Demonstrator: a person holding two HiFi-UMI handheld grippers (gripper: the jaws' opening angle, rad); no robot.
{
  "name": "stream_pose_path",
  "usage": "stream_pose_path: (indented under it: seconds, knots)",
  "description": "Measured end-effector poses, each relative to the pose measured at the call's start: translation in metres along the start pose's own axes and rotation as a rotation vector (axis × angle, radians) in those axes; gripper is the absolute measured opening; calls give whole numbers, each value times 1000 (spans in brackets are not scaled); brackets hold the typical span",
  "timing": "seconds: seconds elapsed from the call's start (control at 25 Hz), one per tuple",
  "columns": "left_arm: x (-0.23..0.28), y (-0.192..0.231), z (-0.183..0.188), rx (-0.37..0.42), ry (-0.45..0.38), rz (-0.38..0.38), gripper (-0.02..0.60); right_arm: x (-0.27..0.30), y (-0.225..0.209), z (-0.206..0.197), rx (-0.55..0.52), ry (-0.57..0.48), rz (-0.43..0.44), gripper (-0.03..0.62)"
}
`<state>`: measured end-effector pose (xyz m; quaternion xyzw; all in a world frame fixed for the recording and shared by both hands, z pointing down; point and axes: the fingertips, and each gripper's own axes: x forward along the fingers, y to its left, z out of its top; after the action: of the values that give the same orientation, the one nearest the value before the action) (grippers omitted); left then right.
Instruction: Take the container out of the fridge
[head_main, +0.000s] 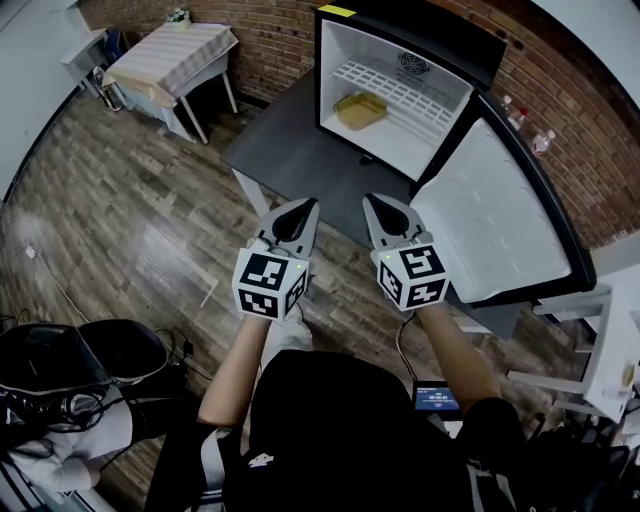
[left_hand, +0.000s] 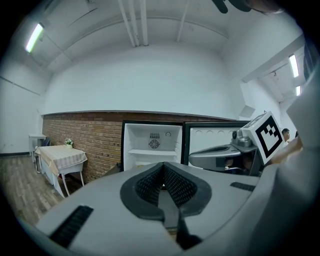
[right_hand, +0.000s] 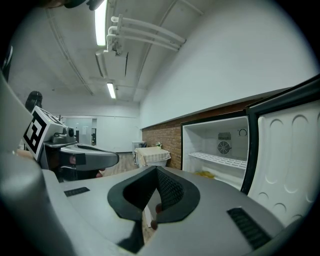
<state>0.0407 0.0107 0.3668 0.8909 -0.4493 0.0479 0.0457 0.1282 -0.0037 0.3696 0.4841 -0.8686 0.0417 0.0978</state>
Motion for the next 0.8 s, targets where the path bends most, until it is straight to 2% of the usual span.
stream_pose_path:
  seconds: [0.8]
  knots:
    - [48, 103, 13, -13, 15, -58, 14, 110, -5, 24, 14, 32, -38, 40]
